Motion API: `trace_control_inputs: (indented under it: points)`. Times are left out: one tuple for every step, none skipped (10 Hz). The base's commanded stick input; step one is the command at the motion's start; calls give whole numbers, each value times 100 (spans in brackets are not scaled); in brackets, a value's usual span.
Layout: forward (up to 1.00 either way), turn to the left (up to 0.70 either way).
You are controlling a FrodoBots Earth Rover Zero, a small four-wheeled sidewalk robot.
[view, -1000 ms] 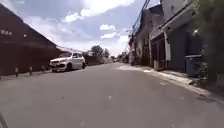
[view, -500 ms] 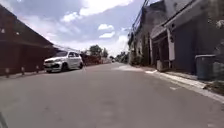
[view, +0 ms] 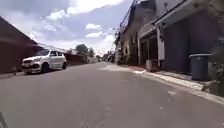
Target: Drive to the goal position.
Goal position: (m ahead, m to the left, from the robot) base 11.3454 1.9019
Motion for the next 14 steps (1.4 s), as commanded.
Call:
trace_control_inputs:
  points:
    - [100,0]
    - [100,0]
    - [100,0]
    - [100,0]
    - [100,0]
    - [100,0]
    - [100,0]
    - [100,0]
    - [100,0]
    - [100,40]
    - [100,40]
    - [100,40]
    - [100,15]
    - [100,0]
